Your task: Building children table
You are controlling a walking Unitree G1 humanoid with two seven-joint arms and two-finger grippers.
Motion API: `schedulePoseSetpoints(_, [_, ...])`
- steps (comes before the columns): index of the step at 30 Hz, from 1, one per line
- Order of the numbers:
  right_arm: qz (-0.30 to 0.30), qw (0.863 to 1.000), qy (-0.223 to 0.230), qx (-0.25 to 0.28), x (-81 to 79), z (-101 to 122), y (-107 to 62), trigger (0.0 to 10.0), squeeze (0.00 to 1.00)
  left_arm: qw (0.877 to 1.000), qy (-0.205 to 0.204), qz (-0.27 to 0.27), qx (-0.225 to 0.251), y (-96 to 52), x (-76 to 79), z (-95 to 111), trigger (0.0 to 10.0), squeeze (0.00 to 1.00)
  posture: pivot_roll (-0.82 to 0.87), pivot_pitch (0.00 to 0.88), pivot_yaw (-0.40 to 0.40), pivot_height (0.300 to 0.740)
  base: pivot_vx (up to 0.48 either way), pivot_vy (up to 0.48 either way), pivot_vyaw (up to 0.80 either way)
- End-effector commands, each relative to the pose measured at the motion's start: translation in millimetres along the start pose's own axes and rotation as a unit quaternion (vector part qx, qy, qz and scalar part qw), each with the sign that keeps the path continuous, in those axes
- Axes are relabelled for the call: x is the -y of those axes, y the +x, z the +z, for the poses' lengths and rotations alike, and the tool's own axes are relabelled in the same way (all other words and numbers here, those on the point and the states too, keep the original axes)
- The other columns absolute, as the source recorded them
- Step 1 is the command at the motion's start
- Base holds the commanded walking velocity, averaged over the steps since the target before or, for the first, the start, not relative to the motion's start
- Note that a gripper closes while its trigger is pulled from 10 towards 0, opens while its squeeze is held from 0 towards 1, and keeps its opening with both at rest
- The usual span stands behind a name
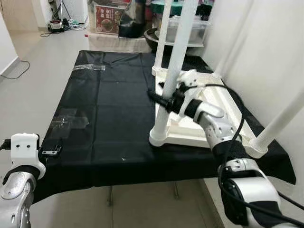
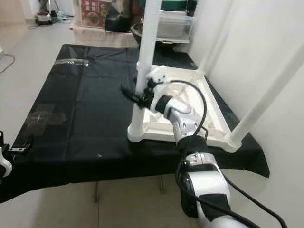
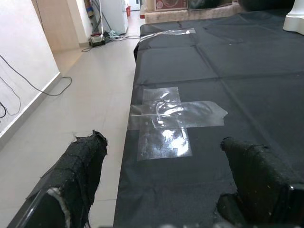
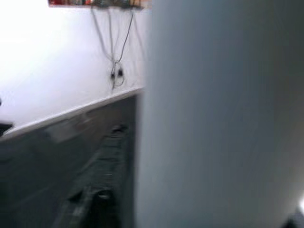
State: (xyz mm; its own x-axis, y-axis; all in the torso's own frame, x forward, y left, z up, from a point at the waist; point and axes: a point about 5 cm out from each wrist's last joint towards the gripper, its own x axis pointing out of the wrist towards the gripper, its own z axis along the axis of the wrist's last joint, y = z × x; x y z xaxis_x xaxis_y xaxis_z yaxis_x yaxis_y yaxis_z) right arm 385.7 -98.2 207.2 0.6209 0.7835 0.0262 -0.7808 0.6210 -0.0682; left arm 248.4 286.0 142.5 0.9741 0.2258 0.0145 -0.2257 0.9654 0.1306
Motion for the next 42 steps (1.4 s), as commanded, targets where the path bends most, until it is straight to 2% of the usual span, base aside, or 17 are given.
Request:
schedulePoseSetpoints(1, [-0.034,0.998,0.008,-0.046,-6.8,-19,9.4,0.0,0.00,1.000,-0.004,-0.001,-0.005,-1.9,2.1,-3,10.0,0.00,0.13,0.000,-0.132,0.740,0.000,0.000,0.00])
schedulePoseSetpoints(3, [-0.124,0.990,0.013,-0.065,-0.4,-26,11.5,0.0,0.00,1.000,-0.003,-0.001,-0.005,-2.9,1.8,-3,10.0,0.00,0.13,0.000,-0.132,0.740,0.000,0.000,0.00])
schedulePoseSetpoints(5, [-0.433,0.891,0.068,-0.117,30.5,-46,-14.7,0.0,0.00,1.000,-0.003,0.000,-0.006,-4.8,0.4,-3,10.0,0.00,0.12,0.000,-0.135,0.740,0.000,0.000,0.00])
schedulePoseSetpoints(6, [-0.433,0.891,0.068,-0.117,30.5,-46,-14.7,0.0,0.00,1.000,-0.003,0.000,-0.006,-4.8,0.4,-3,10.0,0.00,0.12,0.000,-0.135,0.740,0.000,0.000,0.00])
schedulePoseSetpoints(8, [-0.577,0.791,0.126,-0.159,36.0,-71,-46.2,0.0,0.00,1.000,-0.003,0.000,-0.005,-5.9,-0.6,-2,10.0,0.00,0.12,0.000,-0.135,0.740,0.000,0.000,0.00])
schedulePoseSetpoints(12, [-0.606,0.770,0.132,-0.152,17.0,-82,-56.5,0.0,0.00,1.000,-0.002,0.002,-0.006,-6.4,-2.2,-2,10.0,0.00,0.10,0.000,-0.105,0.740,0.000,0.000,0.00])
schedulePoseSetpoints(14, [-0.597,0.779,0.123,-0.147,7.3,-81,-56.9,0.0,0.00,1.000,-0.001,0.003,-0.006,-6.3,-2.9,-2,10.0,0.00,0.10,0.000,-0.105,0.740,0.000,0.000,0.00])
schedulePoseSetpoints(16, [-0.532,0.832,0.092,-0.128,-4.5,-66,-47.6,10.0,0.00,1.000,-0.001,-0.001,-0.008,-4.3,-4.4,-1,10.0,0.00,0.07,0.000,-0.084,0.740,0.000,0.000,0.00])
schedulePoseSetpoints(21, [-0.485,0.867,0.079,-0.084,-1.2,-52,-36.3,10.0,0.00,1.000,-0.001,-0.003,-0.008,-2.5,-3.6,-1,10.0,0.00,0.08,0.000,-0.090,0.740,0.000,0.000,0.00])
schedulePoseSetpoints(22, [-0.468,0.879,0.076,-0.045,15.1,-34,-29.1,10.0,1.00,1.000,-0.003,0.000,-0.007,-1.9,-1.8,-2,10.0,0.00,0.09,0.000,-0.102,0.740,0.000,0.000,0.00])
schedulePoseSetpoints(25, [-0.459,0.885,0.072,-0.035,19.8,-25,-26.6,10.0,1.00,1.000,-0.003,0.001,-0.006,-2.0,-1.4,-2,10.0,0.00,0.09,0.000,-0.102,0.740,0.000,0.000,0.00])
schedulePoseSetpoints(26, [-0.402,0.913,0.065,-0.005,26.4,-8,-18.9,10.0,0.00,1.000,-0.003,0.002,-0.006,-2.1,-1.7,-2,10.0,0.00,0.08,0.000,-0.100,0.740,0.000,0.000,0.00])
schedulePoseSetpoints(27, [-0.402,0.913,0.065,-0.005,26.4,-8,-18.9,10.0,0.00,1.000,-0.003,0.002,-0.006,-2.1,-1.7,-2,10.0,0.00,0.08,0.000,-0.100,0.740,0.000,0.000,0.00])
schedulePoseSetpoints(29, [-0.243,0.969,0.027,0.038,26.0,10,-11.6,10.0,0.00,1.000,-0.005,0.002,-0.006,-1.6,-1.6,-3,10.0,0.00,0.10,0.000,-0.105,0.740,0.000,0.000,0.00])
schedulePoseSetpoints(32, [-0.128,0.991,0.025,0.036,18.9,6,-13.6,10.0,0.00,1.000,-0.004,-0.001,-0.006,0.0,-0.2,-2,10.0,0.00,0.11,0.000,-0.113,0.740,0.000,0.000,0.00])
schedulePoseSetpoints(37, [0.023,0.999,0.023,-0.014,-9.3,-15,-2.8,10.0,0.00,1.000,-0.004,-0.002,-0.006,1.1,0.2,-2,10.0,0.00,0.12,0.000,-0.108,0.740,0.000,0.000,0.00])
schedulePoseSetpoints(42, [0.038,0.999,0.022,-0.025,-17.5,-24,6.4,9.8,0.00,1.000,-0.003,-0.003,-0.007,0.6,0.1,-3,10.0,0.00,0.13,0.000,-0.114,0.740,0.000,0.000,0.00])
